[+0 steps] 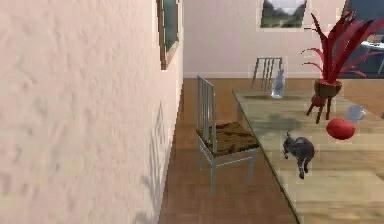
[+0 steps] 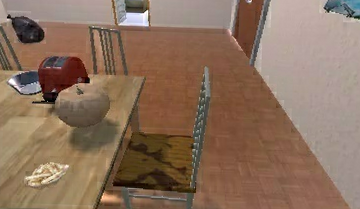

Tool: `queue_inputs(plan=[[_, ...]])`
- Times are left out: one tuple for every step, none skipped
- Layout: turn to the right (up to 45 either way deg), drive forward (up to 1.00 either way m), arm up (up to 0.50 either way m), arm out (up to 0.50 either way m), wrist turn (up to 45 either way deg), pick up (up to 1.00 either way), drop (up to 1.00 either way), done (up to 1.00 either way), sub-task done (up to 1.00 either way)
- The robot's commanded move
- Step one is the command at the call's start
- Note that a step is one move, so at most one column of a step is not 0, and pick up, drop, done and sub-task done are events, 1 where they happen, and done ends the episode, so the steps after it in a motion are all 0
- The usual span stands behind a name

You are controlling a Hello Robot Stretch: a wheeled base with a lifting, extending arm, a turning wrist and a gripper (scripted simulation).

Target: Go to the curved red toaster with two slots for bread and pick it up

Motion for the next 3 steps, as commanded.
queue_inputs(plan=[[12.0,0.00,0.00,0.00,0.0,0.00,0.00,0.00,0.00],[0.0,0.60,0.00,0.00,0.0,0.00,0.00,0.00,0.00],[-12.0,0.00,0.00,0.00,0.0,0.00,0.00,0.00,0.00]])
